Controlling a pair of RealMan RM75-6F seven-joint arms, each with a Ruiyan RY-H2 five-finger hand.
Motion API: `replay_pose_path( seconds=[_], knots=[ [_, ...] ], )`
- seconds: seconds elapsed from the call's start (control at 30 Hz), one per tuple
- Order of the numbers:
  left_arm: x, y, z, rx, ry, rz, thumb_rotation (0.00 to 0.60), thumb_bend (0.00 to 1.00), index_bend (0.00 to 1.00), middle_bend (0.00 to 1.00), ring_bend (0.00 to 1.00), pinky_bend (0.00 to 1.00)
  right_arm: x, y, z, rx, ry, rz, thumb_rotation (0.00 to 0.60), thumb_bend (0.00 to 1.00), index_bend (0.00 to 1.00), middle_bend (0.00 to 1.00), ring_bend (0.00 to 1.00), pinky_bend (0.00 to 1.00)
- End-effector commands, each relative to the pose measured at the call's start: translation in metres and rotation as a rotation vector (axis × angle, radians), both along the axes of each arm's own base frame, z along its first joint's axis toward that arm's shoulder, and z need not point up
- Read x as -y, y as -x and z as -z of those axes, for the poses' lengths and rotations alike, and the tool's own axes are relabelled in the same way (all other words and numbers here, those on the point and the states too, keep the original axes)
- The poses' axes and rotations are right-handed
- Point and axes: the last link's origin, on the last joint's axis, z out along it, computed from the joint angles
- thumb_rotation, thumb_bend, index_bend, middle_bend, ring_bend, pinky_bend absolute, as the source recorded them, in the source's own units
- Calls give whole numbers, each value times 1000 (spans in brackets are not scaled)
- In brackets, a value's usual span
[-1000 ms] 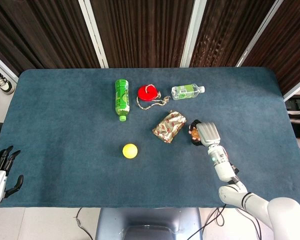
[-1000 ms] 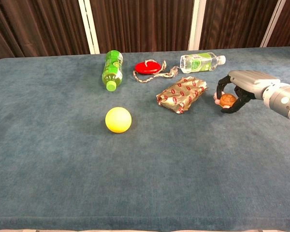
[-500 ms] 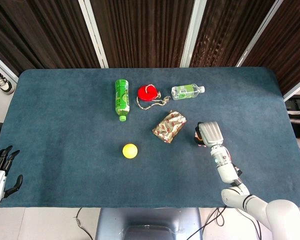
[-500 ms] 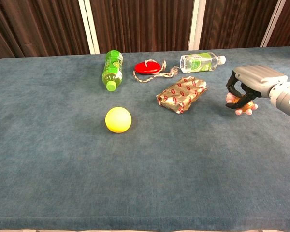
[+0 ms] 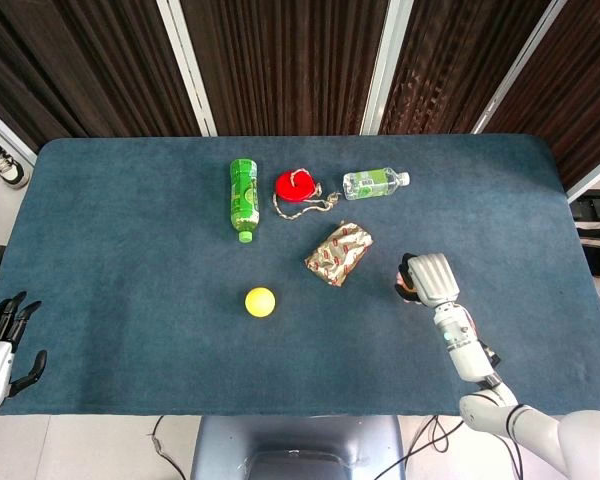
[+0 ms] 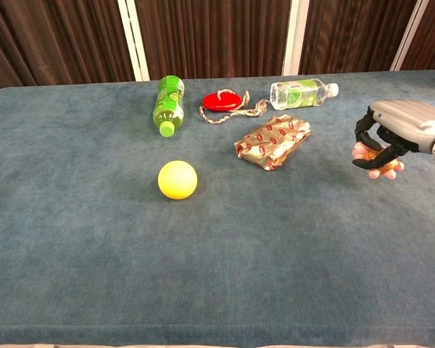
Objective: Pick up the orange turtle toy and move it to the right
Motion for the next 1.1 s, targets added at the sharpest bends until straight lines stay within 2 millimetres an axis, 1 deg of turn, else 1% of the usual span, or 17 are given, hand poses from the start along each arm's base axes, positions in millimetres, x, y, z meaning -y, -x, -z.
replay_pose_path(
  seconds=[0.03, 0.2, 0.23, 0.3, 0.33, 0.37, 0.43, 0.5, 0.57, 0.63, 0.73, 0.83, 0.9, 1.0, 1.1],
  knots=[
    [0, 0, 0, -1, 1, -1, 600, 434, 127, 0, 0, 183, -12, 7, -6, 0, -17, 14, 600, 584, 1000, 875, 1000, 1000],
    [-1, 0, 2, -5, 7, -3, 600, 435, 127, 0, 0, 183, -17, 9, -10, 3, -33, 3, 600, 579, 1000, 875, 998, 1000],
    [-1, 0, 2, -5, 7, -4, 600, 435, 127, 0, 0, 183, -17, 9, -11, 4, -35, -2, 600, 561, 982, 864, 988, 1000],
    [-1, 0, 2, -5, 7, -5, 600, 434, 128, 0, 0, 183, -18, 13, -13, 3, -42, -3, 600, 496, 887, 802, 963, 1000],
    [-2, 0, 2, -5, 7, -6, 600, 434, 128, 0, 0, 184, -18, 14, -13, 1, -47, -2, 600, 436, 777, 718, 946, 1000],
    [-2, 0, 2, -5, 7, -7, 600, 434, 129, 0, 0, 184, -18, 16, -14, -4, -55, 5, 600, 404, 713, 666, 939, 1000],
    [-2, 0, 1, -4, 7, -9, 600, 433, 129, 0, 0, 185, -18, 19, -16, -10, -66, 19, 600, 320, 539, 529, 929, 1000],
    [-2, 0, 1, -3, 7, -10, 600, 433, 129, 0, 0, 185, -19, 22, -17, -15, -81, 37, 600, 261, 396, 447, 925, 1000],
    [-2, 0, 1, -3, 7, -11, 600, 434, 129, 0, 0, 185, -21, 24, -19, -18, -95, 49, 600, 222, 293, 401, 922, 1000],
    [-2, 0, 1, -4, 8, -10, 600, 434, 129, 0, 0, 185, -23, 25, -20, -20, -112, 59, 600, 190, 210, 368, 917, 1000],
    [-2, 0, 1, -5, 9, -10, 600, 433, 131, 0, 0, 185, -28, 25, -22, -24, -140, 68, 600, 153, 112, 326, 907, 1000],
    [-2, 0, 1, -5, 10, -11, 600, 432, 131, 1, 0, 185, -33, 26, -25, -33, -157, 74, 600, 130, 63, 305, 900, 1000],
    [-2, 0, 2, -5, 9, -11, 600, 433, 131, 0, 0, 186, -36, 25, -28, -26, -149, 74, 600, 126, 54, 299, 898, 1000],
    [-1, 0, 2, -5, 10, -11, 600, 433, 131, 1, 0, 186, -38, 24, -34, -24, -101, 83, 600, 126, 70, 298, 898, 1000],
    [-1, 0, 3, -7, 12, -11, 600, 433, 131, 1, 0, 186, -34, 22, -37, -45, -55, 99, 600, 126, 104, 298, 898, 1000]
  ],
)
